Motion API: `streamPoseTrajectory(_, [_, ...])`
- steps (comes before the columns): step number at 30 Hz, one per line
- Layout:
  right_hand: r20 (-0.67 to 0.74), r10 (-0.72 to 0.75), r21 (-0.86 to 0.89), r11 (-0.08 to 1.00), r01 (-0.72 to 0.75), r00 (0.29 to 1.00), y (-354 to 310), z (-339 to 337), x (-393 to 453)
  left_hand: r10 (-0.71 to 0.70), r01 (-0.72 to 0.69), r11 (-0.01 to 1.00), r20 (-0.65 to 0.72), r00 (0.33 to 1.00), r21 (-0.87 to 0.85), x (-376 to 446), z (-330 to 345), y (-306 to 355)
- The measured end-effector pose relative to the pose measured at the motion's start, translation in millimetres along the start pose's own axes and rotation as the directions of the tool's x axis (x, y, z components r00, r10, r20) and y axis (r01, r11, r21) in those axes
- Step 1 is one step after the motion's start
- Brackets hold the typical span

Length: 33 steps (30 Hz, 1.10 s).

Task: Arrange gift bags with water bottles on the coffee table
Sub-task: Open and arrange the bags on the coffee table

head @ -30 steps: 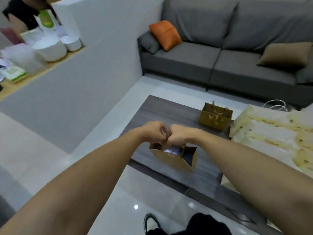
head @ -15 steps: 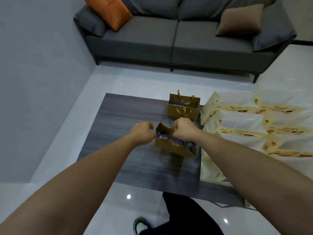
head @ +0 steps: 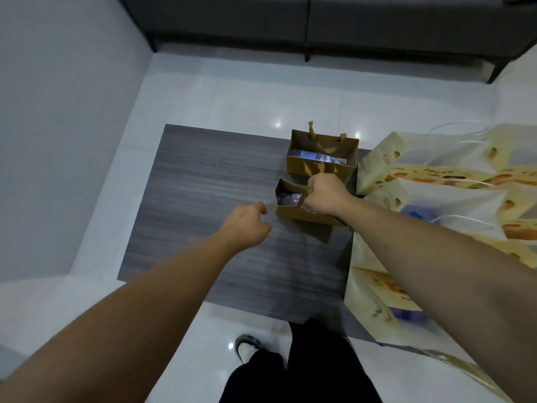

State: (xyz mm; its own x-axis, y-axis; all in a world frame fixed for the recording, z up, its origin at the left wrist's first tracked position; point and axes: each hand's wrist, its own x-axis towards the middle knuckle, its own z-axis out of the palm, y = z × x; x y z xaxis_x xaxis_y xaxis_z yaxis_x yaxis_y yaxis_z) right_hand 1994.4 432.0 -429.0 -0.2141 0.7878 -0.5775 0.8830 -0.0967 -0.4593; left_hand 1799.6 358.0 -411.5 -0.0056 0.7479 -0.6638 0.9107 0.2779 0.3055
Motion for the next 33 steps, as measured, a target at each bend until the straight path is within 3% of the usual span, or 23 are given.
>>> streamPoseTrajectory(6, [-0.023, 0.055, 0.009, 0.998, -0.055, 0.998, 6.8, 5.1, 16.6, 0.0, -0.001, 1.0, 0.022, 1.0, 0.024, 14.8, 5.5, 11.4])
streamPoseTrajectory(16, [-0.195, 0.059, -0.057, 0.996, -0.071, 0.979, 14.6, -6.2, 28.8, 0.043, -0.044, 0.999, 0.035, 0.998, 0.017, 30.9, -9.0, 27.2])
streamPoseTrajectory(25, [-0.218, -0.02, -0.329, 0.943, -0.054, 0.976, 5.7, -14.3, 31.0, 0.11, -0.108, 0.993, 0.052, 0.993, -0.035, 46.1, -11.0, 2.2])
streamPoseTrajectory(33, [-0.266, 0.152, -0.27, 0.936, -0.225, 0.952, -6.7, -9.7, 16.9, 0.155, -0.148, 0.984, 0.072, 0.985, -0.095, 42.8, -26.6, -27.3])
